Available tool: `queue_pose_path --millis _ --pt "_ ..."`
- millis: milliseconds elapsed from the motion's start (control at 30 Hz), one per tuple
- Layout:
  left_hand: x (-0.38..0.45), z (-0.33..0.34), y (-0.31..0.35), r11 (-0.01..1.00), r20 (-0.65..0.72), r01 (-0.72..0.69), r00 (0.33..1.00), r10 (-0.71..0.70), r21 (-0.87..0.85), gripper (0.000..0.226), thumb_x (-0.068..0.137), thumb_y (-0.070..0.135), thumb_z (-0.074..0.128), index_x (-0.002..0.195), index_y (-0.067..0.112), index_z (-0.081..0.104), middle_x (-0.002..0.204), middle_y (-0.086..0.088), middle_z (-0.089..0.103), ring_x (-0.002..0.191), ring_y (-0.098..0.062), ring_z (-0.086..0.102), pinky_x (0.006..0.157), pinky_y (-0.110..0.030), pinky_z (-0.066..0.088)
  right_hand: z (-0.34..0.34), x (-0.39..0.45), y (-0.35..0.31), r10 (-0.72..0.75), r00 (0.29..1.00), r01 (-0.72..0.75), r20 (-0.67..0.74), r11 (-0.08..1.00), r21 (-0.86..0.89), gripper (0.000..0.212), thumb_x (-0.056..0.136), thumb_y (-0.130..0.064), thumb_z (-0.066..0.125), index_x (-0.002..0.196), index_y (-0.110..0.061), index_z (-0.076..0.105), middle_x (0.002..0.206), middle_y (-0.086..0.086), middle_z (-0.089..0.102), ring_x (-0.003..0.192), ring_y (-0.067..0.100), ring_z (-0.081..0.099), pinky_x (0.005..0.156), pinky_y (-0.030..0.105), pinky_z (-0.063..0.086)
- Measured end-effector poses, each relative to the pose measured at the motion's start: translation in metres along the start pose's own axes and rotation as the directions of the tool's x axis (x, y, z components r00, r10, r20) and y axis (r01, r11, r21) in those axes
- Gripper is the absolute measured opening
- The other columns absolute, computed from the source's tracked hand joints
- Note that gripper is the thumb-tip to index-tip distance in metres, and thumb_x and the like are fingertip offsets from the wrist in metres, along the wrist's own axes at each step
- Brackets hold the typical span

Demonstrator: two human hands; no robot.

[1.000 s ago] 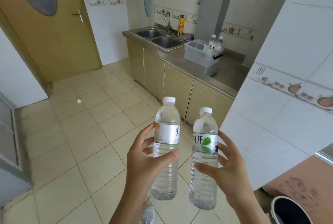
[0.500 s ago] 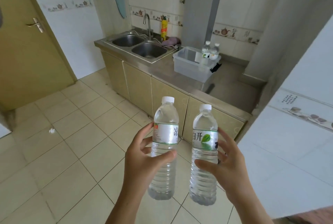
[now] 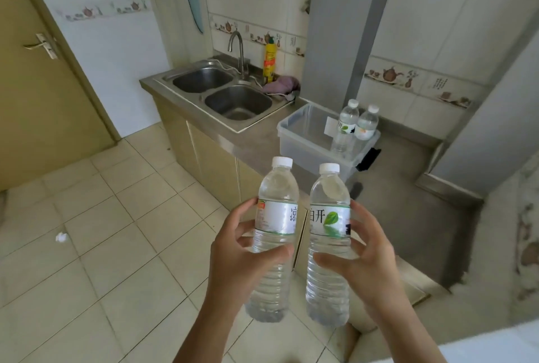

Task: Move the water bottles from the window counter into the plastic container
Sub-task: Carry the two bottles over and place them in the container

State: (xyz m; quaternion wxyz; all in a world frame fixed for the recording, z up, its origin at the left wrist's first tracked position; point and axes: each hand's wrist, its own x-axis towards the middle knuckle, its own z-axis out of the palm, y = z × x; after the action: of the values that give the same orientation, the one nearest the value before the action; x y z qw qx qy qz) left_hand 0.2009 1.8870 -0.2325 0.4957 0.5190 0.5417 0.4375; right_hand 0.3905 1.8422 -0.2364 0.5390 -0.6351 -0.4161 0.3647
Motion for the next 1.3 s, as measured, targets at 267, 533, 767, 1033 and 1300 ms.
queue_pose_path --millis 267,533,767,1033,1300 --pt "0.126 0.059 0.022 1.000 0.041 -0.009 0.999 0.010 -0.014 0.087 0.037 0.030 0.093 0.110 0.062 0.057 0.100 0.017 0.074 0.091 -0.004 0.070 0.083 -0.031 0.055 -0.017 0.127 -0.006 0.005 1.000 -0.005 -0.030 1.000 -0.002 0.101 0.050 0.007 0.087 0.132 -0.037 0.047 0.113 -0.013 0.063 0.098 -0.005 0.061 0.073 0.012 0.050" --pt "0.279 0.114 0.036 0.997 0.238 -0.068 0.968 0.076 -0.044 0.088 0.050 0.006 0.096 0.111 0.054 0.055 0.104 0.008 0.072 0.089 -0.010 0.072 0.069 -0.024 0.057 -0.007 0.242 0.004 0.052 0.977 -0.049 -0.209 0.999 0.018 0.101 0.050 0.000 0.089 0.125 -0.051 0.043 0.114 -0.017 0.061 0.104 0.001 0.061 0.082 0.025 0.054" --pt "0.393 0.168 0.054 0.990 0.462 -0.127 0.876 0.139 -0.056 0.087 0.037 0.028 0.097 0.107 0.058 0.056 0.107 0.014 0.071 0.098 -0.006 0.068 0.087 -0.035 0.055 0.001 0.329 0.005 0.056 0.901 -0.058 -0.430 0.998 0.008 0.103 0.047 -0.001 0.090 0.126 -0.049 0.045 0.117 -0.009 0.062 0.108 0.013 0.062 0.092 0.043 0.052" --pt "0.465 0.226 0.052 0.990 0.649 -0.136 0.749 0.132 -0.045 0.090 0.049 0.018 0.096 0.124 0.040 0.052 0.109 0.021 0.065 0.091 0.009 0.063 0.073 -0.014 0.050 -0.001 0.389 0.012 0.083 0.829 -0.085 -0.552 0.996 0.023 0.100 0.049 0.009 0.087 0.124 -0.041 0.046 0.113 -0.013 0.062 0.097 -0.004 0.062 0.072 0.012 0.051" --pt "0.492 0.257 0.035 0.980 0.754 -0.196 0.647 0.115 0.019 0.071 0.045 0.018 0.094 0.102 0.033 0.054 0.096 0.035 0.064 0.085 0.008 0.066 0.068 -0.012 0.052 -0.016 0.415 0.031 0.093 0.772 -0.124 -0.629 0.992 -0.004 0.093 0.053 0.006 0.087 0.129 -0.031 0.047 0.119 -0.005 0.062 0.103 0.007 0.064 0.080 0.022 0.054"
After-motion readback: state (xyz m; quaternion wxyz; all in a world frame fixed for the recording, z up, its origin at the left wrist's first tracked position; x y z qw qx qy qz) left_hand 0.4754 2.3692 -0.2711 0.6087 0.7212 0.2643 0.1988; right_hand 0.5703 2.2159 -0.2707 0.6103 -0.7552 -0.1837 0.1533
